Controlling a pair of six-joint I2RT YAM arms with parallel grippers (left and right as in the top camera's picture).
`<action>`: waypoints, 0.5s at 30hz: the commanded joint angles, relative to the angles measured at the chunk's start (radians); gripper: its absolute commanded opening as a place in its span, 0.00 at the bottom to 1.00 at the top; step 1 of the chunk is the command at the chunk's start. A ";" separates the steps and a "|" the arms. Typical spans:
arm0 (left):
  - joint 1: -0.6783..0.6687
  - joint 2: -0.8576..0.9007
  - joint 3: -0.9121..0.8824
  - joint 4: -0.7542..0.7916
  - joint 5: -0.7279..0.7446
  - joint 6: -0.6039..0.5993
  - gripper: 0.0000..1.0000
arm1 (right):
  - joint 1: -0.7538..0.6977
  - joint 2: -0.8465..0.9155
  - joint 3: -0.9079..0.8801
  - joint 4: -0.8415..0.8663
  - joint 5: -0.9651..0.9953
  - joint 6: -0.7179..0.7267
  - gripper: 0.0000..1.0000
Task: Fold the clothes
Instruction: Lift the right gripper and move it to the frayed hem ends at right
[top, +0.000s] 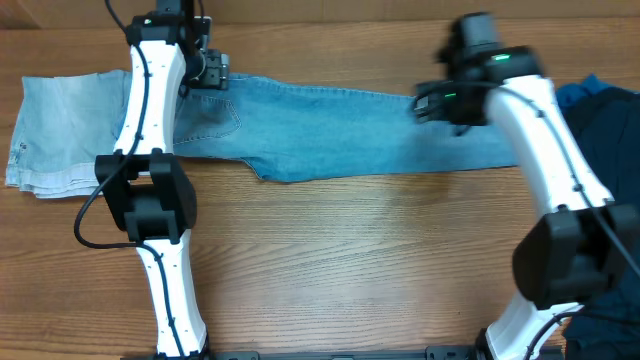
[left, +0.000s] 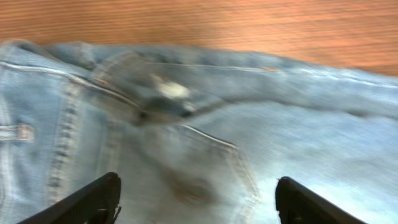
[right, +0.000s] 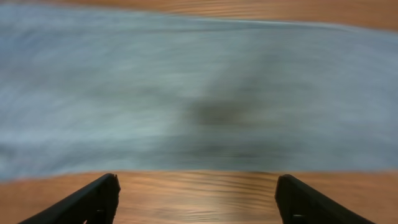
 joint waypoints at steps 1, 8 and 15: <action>-0.017 -0.026 0.030 -0.060 0.106 -0.041 0.93 | -0.219 -0.020 0.016 -0.015 -0.079 0.010 0.95; -0.018 -0.026 0.030 -0.089 0.114 -0.040 1.00 | -0.582 0.053 0.003 -0.023 -0.401 -0.164 1.00; -0.017 -0.026 0.030 -0.089 0.114 -0.040 1.00 | -0.702 0.150 -0.096 0.058 -0.412 -0.163 0.96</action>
